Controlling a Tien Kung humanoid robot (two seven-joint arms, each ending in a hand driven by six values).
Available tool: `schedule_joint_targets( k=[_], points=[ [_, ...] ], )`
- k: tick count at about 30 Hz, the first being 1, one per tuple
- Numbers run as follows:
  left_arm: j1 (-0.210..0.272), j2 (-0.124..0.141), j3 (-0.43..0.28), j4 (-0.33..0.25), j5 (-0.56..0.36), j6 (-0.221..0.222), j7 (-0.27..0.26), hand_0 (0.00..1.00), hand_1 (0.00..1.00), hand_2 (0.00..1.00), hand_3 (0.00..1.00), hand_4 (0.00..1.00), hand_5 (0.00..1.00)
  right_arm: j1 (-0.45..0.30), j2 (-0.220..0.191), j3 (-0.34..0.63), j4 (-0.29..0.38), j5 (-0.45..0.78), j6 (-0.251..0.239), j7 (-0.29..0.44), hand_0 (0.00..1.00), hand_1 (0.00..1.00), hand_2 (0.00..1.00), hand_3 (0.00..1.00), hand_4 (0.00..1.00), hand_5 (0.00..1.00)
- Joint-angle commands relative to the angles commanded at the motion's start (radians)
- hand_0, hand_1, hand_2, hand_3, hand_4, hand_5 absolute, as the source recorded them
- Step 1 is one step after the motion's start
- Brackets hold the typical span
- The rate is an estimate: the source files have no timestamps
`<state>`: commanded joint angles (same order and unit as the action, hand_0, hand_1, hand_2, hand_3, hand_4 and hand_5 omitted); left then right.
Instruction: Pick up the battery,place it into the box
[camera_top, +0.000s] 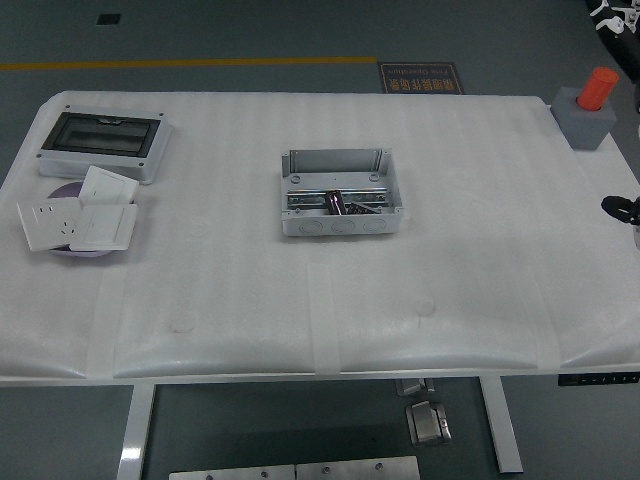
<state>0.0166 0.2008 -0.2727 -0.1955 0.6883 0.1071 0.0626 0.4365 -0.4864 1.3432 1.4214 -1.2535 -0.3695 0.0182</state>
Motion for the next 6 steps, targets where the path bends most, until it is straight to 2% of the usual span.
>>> schedule_joint_targets(
  k=[6],
  points=[
    [-0.001,-0.005,-0.011,0.0,0.012,-0.003,0.005,0.594,0.622,0.565,0.693,0.648,0.242,0.037,0.009,-0.043,-0.004,-0.002,0.0,0.0,0.708,0.665,0.736,0.786,0.881,0.631]
  ],
)
